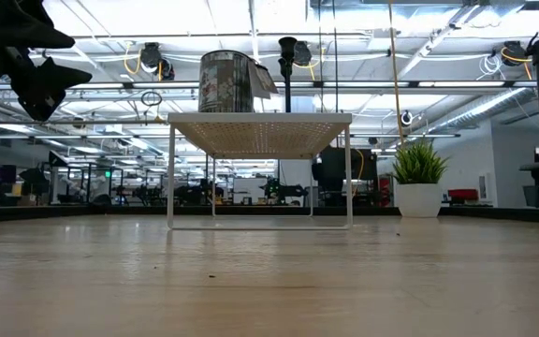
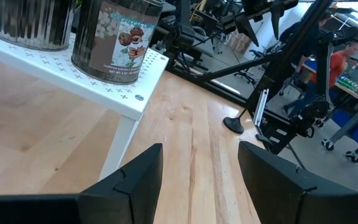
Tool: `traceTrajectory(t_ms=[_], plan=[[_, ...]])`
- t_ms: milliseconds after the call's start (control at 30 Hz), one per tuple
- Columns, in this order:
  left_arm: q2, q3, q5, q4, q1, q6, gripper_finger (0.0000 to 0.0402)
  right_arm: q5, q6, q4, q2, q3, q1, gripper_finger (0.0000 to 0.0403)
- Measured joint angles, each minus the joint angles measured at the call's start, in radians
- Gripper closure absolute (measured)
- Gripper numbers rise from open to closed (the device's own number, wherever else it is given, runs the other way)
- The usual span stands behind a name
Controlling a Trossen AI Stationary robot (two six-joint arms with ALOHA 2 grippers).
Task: Pick & Place candle stick holders
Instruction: Put the black candle holder on the shelf aligned with the other black candle holders
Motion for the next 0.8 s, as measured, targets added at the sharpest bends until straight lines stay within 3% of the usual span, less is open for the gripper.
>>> traceTrajectory(t_ms=[433,800], plan=[[0.000,0.000,0.001,0.001,0.000,-0.008,0.0188,-0.002,0.031,0.012,0.000,0.000,-0.004,0.0201],[0.000,0.000,0.001,0.001,0.000,-0.052,0.0188,0.049,-0.228,0.031,0.000,0.000,-0.003,0.0199]])
